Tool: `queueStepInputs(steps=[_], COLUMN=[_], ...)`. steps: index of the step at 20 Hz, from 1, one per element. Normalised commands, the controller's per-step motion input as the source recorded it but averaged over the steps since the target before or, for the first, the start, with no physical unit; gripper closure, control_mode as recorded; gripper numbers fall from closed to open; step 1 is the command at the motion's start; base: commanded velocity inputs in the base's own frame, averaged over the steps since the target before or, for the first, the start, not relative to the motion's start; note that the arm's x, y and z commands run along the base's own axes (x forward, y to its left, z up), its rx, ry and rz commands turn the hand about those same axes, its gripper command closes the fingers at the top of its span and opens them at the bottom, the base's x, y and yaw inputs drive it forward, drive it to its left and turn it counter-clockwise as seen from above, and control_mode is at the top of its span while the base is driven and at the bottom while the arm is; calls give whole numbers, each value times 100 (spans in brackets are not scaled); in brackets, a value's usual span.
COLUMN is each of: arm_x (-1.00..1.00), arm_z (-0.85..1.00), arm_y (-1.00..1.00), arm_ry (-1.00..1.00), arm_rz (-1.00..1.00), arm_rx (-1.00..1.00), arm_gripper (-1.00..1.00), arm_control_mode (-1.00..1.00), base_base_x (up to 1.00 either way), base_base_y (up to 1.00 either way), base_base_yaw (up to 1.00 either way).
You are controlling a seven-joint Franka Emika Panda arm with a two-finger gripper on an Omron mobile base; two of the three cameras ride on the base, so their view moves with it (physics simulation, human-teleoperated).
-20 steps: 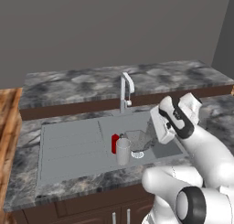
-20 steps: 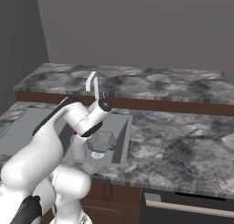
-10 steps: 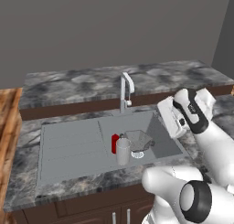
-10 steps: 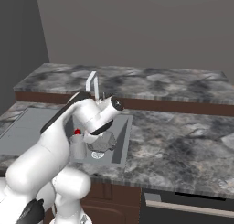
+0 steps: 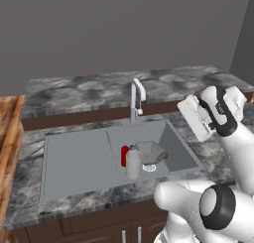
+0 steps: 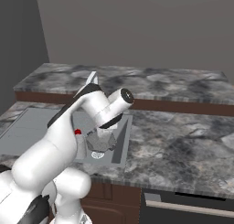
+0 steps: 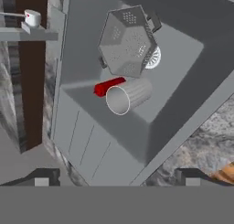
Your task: Pick the glass cup and colander and place them in the sink. Then turn on the water.
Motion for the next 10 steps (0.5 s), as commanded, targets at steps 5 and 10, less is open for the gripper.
queueStepInputs(steps=[5,10], arm_x=[-5,-6], arm_z=[7,-1], arm_y=[-12,-4], arm_ry=[-47,-50], arm_rz=[21,18], arm_rx=[-29,-32], arm_gripper=[-100,-100], arm_control_mode=[-100,-100], base_base_x=[0,0], base_base_y=[0,0], base_base_yaw=[0,0])
